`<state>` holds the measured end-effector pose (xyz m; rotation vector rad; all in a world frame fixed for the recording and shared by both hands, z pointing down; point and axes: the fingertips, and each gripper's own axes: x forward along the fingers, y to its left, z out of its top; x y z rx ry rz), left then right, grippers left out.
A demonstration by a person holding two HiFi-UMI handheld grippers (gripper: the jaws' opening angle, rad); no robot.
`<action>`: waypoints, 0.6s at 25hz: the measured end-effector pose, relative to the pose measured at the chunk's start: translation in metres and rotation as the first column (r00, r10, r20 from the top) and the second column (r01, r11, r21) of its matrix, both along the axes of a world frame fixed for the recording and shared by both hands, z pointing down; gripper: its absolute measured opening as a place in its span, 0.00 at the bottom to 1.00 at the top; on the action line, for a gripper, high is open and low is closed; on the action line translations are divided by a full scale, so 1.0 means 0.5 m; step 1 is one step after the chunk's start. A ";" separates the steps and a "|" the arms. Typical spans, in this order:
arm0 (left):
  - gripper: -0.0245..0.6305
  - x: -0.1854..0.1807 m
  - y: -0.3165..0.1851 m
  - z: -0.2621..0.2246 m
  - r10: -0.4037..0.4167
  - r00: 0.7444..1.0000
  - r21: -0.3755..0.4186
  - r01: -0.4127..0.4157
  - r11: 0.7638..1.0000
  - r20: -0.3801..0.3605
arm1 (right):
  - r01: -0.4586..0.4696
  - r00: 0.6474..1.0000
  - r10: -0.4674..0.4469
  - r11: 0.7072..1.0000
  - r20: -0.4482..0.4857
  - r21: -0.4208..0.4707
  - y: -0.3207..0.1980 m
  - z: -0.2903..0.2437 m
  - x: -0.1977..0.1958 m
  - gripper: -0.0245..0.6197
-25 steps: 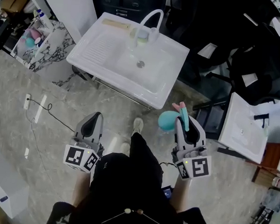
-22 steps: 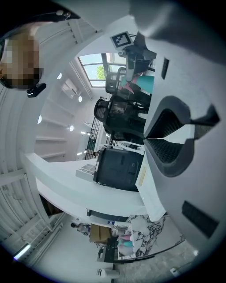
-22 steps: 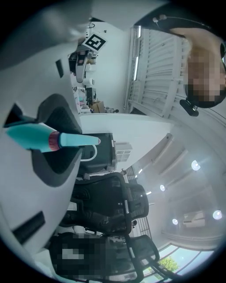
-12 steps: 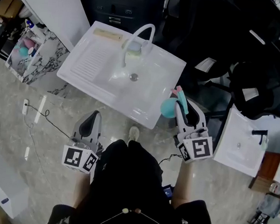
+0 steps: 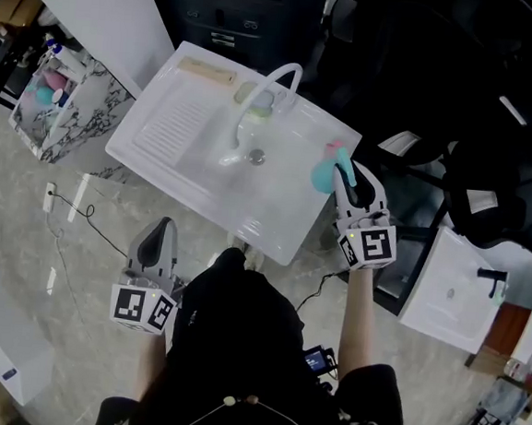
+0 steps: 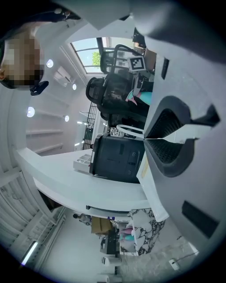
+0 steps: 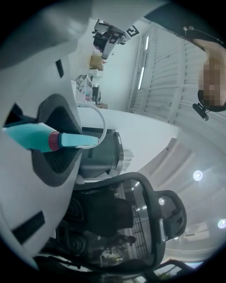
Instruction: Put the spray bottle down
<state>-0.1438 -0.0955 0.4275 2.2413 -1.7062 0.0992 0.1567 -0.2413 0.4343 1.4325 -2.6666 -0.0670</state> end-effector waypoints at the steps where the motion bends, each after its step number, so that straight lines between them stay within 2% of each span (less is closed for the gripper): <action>1: 0.05 -0.004 -0.011 0.002 0.000 1.000 -0.004 0.000 1.000 0.002 | -0.006 1.000 0.006 1.000 0.004 -0.005 -0.018 0.012 0.003 0.20; 8: 0.05 -0.015 -0.092 0.028 0.017 0.999 -0.056 -0.015 0.998 0.033 | -0.045 0.999 0.045 0.997 -0.011 -0.056 -0.151 0.109 0.024 0.20; 15: 0.05 -0.038 -0.138 0.061 -0.012 0.999 -0.098 0.015 0.995 0.040 | -0.040 0.999 0.038 0.994 -0.019 -0.103 -0.242 0.176 0.014 0.19</action>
